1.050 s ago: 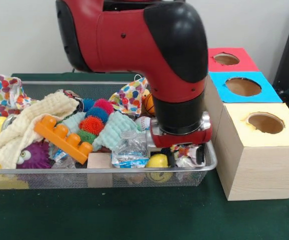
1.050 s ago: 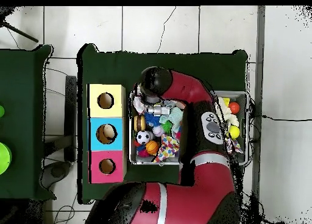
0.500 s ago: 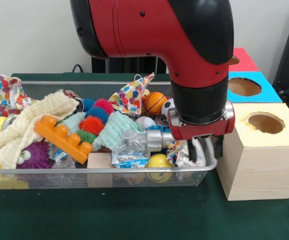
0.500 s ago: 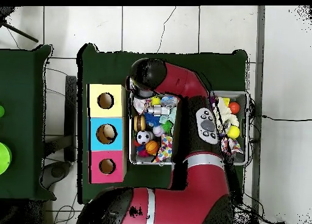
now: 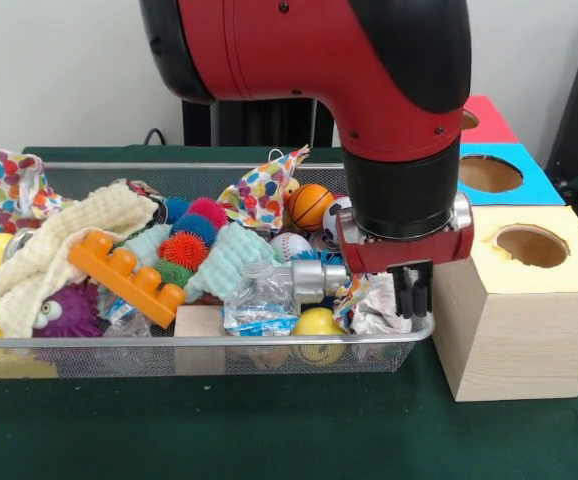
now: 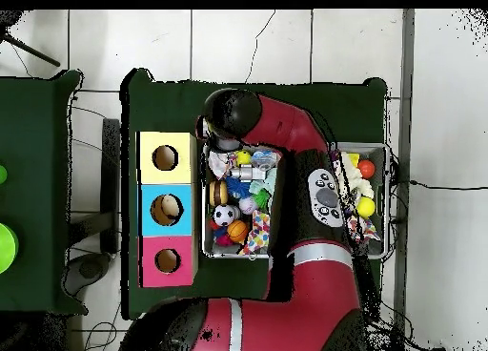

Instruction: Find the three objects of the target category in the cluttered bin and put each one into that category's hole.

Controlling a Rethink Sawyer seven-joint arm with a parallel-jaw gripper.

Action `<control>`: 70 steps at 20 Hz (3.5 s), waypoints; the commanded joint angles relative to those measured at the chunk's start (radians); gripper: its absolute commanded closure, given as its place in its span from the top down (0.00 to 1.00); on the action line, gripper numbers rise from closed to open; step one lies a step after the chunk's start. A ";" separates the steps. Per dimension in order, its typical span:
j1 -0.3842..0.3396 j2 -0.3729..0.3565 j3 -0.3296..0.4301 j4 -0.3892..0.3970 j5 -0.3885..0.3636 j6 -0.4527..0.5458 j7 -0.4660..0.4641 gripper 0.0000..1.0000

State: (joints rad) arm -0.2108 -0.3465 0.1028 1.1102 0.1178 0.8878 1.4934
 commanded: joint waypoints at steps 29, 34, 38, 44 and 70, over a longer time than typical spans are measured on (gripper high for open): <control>-0.058 -0.073 0.038 0.208 -0.003 -0.030 0.117 0.00; -0.057 -0.074 0.041 0.223 -0.005 -0.063 0.119 0.00; -0.054 -0.070 0.039 0.217 -0.010 -0.050 0.116 0.00; -0.044 -0.066 0.035 0.223 -0.010 -0.071 0.132 0.00; -0.039 -0.035 0.022 0.177 -0.027 -0.082 0.109 1.00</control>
State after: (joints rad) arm -0.2204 -0.4038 0.1029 1.2423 0.1106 0.8471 1.4934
